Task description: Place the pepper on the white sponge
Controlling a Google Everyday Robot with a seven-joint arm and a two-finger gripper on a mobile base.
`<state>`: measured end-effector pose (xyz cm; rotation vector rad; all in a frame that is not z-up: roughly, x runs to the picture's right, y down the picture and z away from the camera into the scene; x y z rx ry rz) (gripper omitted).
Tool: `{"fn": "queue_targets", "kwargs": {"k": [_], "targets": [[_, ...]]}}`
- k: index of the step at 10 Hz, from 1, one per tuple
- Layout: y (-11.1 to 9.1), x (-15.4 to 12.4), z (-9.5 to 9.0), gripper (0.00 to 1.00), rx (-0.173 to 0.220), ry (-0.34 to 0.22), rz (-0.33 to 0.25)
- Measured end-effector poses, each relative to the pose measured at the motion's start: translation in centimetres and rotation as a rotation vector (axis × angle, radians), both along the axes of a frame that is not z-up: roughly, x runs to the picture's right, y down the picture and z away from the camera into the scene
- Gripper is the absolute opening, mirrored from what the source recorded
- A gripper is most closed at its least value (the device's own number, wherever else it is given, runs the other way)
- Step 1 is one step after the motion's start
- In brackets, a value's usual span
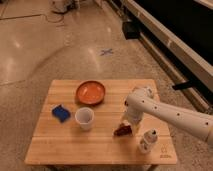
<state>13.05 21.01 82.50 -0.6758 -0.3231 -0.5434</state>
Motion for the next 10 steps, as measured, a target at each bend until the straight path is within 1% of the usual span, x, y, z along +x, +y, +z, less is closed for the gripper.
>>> {"fn": "queue_targets", "kwargs": {"k": [1,2,3,4,8,9,10], "targets": [[0.17,-0.07,0.05,0.66,0.000,-0.002,-0.005],[0.28,-0.11,0.08,0.60,0.001,-0.003,-0.008],[0.39,-0.11,0.08,0.52,0.001,-0.004,-0.013],[0.51,-0.14,0.08,0.38,0.001,-0.007,-0.019],[0.74,-0.40,0.08,0.03,-0.003,-0.014,-0.038],[0.78,-0.44,0.08,0.00,-0.004,-0.014,-0.044],[0.78,-0.45,0.02,0.00,-0.003,-0.014,-0.051]]}}
